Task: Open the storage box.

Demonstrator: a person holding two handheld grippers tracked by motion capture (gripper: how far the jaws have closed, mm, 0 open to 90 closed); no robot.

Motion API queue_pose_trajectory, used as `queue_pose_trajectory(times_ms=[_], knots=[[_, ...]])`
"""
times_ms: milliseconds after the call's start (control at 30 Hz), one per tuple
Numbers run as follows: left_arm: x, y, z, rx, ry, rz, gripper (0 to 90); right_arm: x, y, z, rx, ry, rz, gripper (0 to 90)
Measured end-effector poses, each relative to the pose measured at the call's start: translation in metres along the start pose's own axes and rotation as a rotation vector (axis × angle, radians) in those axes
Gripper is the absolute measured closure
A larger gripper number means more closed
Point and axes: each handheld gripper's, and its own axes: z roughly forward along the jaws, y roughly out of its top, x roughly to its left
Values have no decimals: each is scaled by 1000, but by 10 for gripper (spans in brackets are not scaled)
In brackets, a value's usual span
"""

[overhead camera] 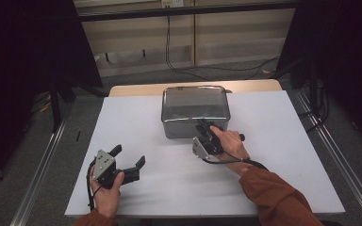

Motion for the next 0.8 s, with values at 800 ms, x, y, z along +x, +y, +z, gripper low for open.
queue_pose_trajectory(times_ms=[800], knots=[[-1,15,18,-8,-76,68,21,-5,2,-2,-22,-11,-12,771]])
